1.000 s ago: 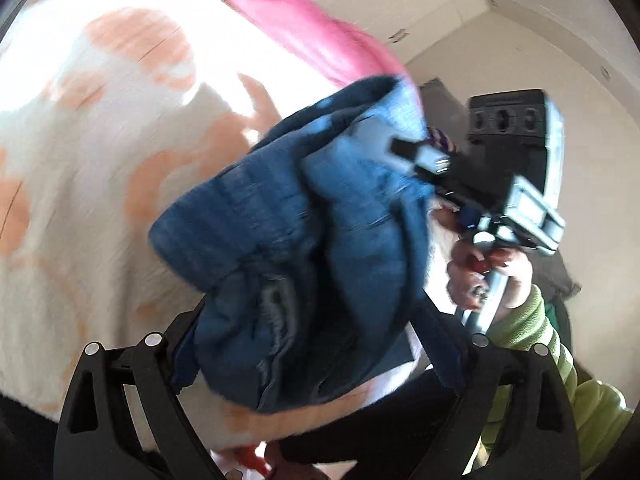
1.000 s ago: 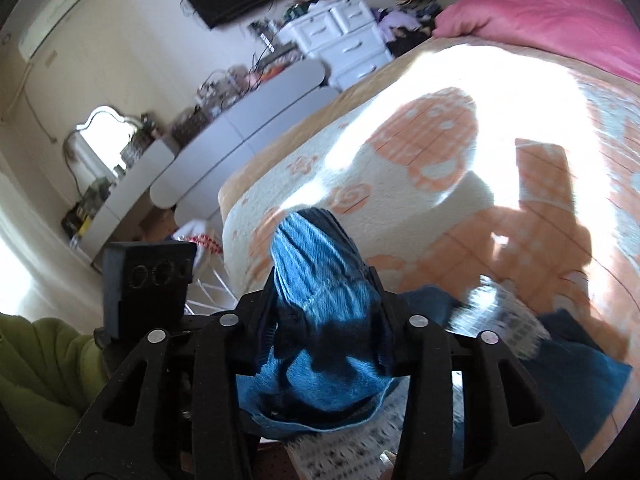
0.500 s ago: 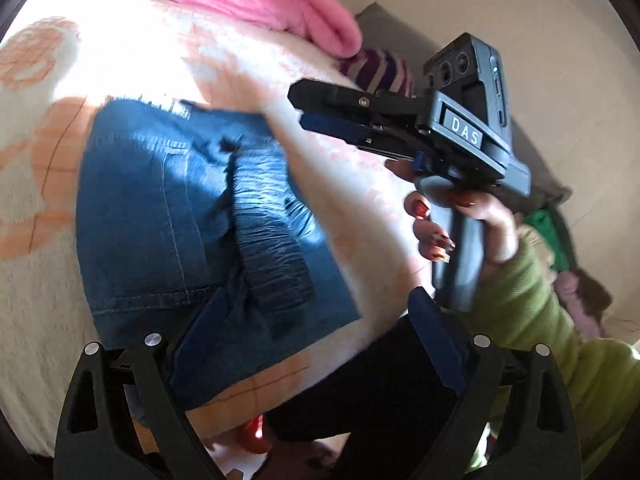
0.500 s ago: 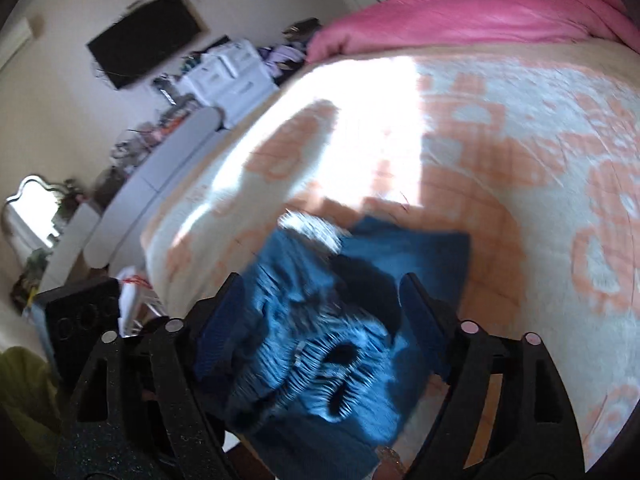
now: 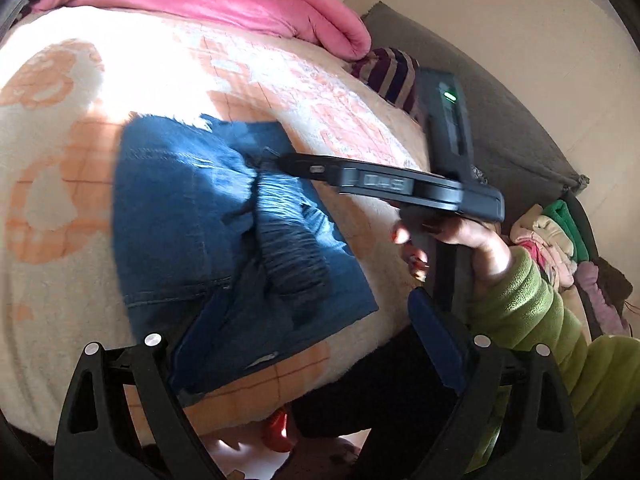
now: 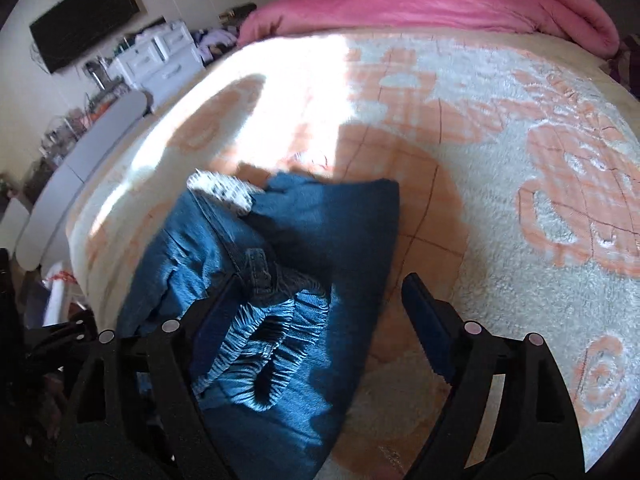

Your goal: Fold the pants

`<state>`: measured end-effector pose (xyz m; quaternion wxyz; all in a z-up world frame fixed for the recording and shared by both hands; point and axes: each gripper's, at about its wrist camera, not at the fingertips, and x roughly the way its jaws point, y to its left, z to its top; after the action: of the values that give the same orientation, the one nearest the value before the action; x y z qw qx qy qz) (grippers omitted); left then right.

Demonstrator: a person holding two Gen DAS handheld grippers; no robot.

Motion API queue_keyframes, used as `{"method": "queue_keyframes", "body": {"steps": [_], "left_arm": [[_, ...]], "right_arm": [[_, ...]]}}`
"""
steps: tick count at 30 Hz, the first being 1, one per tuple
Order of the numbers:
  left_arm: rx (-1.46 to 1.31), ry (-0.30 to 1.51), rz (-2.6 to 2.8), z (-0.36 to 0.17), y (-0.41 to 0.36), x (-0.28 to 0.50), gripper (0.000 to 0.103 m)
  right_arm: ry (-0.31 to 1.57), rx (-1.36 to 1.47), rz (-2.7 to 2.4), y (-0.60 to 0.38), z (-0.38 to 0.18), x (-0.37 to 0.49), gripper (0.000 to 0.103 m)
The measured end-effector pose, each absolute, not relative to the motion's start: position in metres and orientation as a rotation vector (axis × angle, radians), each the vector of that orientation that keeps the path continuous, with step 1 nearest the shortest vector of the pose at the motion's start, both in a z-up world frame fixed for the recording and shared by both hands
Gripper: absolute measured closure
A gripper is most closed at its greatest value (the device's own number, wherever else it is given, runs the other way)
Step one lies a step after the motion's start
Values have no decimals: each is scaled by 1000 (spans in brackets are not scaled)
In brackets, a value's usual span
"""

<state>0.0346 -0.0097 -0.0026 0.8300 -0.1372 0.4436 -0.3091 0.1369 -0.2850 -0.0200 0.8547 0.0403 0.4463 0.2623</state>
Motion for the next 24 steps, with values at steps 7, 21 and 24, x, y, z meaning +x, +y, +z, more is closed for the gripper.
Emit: {"method": "queue_keyframes", "body": {"steps": [7, 21, 24], "left_arm": [[-308, 908, -496, 7, 36, 34, 5], [-227, 860, -302, 22, 71, 59, 4], [-197, 856, -342, 25, 60, 69, 5]], "right_arm": [[795, 57, 577, -296, 13, 102, 15], [703, -203, 737, -253, 19, 0, 12], [702, -259, 792, -235, 15, -14, 12]]}}
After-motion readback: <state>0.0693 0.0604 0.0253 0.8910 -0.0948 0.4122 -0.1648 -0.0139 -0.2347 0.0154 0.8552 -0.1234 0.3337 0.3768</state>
